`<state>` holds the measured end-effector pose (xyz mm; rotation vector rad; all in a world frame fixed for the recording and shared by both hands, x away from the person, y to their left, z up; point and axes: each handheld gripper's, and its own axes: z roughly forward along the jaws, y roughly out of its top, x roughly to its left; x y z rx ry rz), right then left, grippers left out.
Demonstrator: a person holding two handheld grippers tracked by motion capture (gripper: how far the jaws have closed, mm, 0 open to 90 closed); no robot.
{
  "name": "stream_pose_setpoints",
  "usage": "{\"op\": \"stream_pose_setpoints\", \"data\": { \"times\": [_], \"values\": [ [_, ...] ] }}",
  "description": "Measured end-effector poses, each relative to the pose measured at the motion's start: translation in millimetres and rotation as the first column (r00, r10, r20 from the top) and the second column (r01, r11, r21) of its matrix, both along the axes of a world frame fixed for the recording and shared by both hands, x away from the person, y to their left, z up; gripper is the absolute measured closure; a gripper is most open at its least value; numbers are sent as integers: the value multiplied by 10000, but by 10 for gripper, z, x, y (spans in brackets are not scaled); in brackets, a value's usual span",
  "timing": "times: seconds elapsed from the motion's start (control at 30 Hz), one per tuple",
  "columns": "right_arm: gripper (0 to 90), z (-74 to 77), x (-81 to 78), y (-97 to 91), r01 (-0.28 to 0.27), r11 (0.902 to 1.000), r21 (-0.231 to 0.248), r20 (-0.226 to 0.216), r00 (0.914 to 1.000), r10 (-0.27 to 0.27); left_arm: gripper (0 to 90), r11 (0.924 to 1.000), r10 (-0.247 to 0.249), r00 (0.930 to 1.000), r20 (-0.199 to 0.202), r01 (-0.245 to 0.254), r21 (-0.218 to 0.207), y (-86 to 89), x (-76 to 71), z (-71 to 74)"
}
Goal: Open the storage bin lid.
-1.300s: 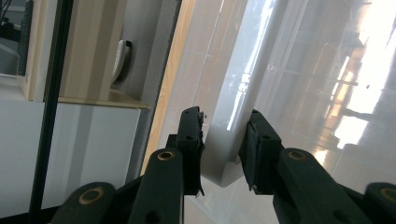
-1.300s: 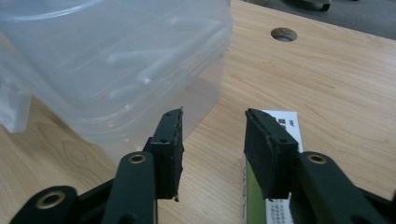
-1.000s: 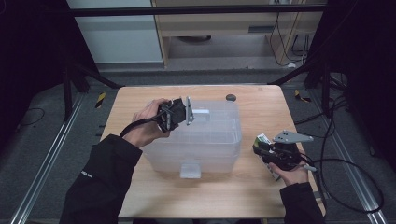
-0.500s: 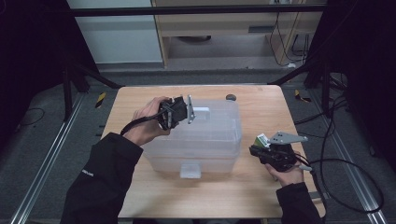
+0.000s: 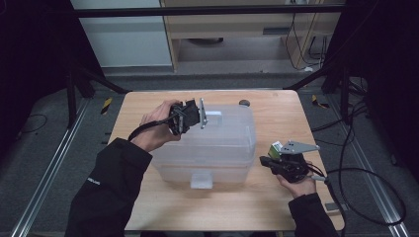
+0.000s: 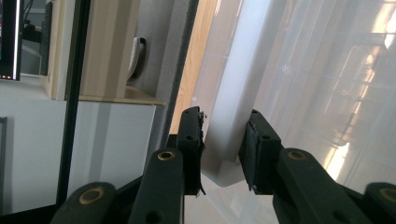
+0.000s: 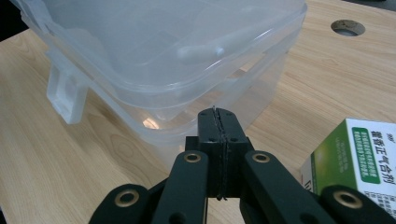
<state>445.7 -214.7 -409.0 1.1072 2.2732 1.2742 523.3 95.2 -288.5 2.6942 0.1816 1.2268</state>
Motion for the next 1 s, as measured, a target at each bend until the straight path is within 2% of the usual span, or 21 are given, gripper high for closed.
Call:
{"op": "stream_pose_setpoints", "data": {
  "times": [0.23, 0.63, 0.87, 0.93, 0.97, 1.0],
  "values": [
    [900, -27, 9, 67, -283, 9993, 259, -51, 9996, 285, 703, 9998, 162, 9998, 105, -160, -135, -14, 37, 16],
    [900, -49, 21, 114, -481, 9969, 627, -72, 9988, 487, 700, 9997, 122, 9999, -15, -122, -190, -1, 63, 30],
    [900, -50, 25, 120, -530, 9962, 692, 10, 9986, 531, 693, 9987, 136, 9999, -104, -141, -495, 22, 70, 24],
    [900, -50, 25, 119, -524, 9961, 703, 24, 9986, 524, 682, 9965, 225, 9996, -161, -237, -796, 38, 70, 17],
    [900, -49, 25, 118, -515, 9963, 684, 29, 9987, 514, 661, 9968, 192, 9997, -137, -202, -779, 45, 73, 24],
    [900, -48, 25, 116, -520, 9964, 674, 30, 9986, 520, 636, 9950, 215, 9994, -271, -240, -973, 61, 73, 29]
  ]
}}
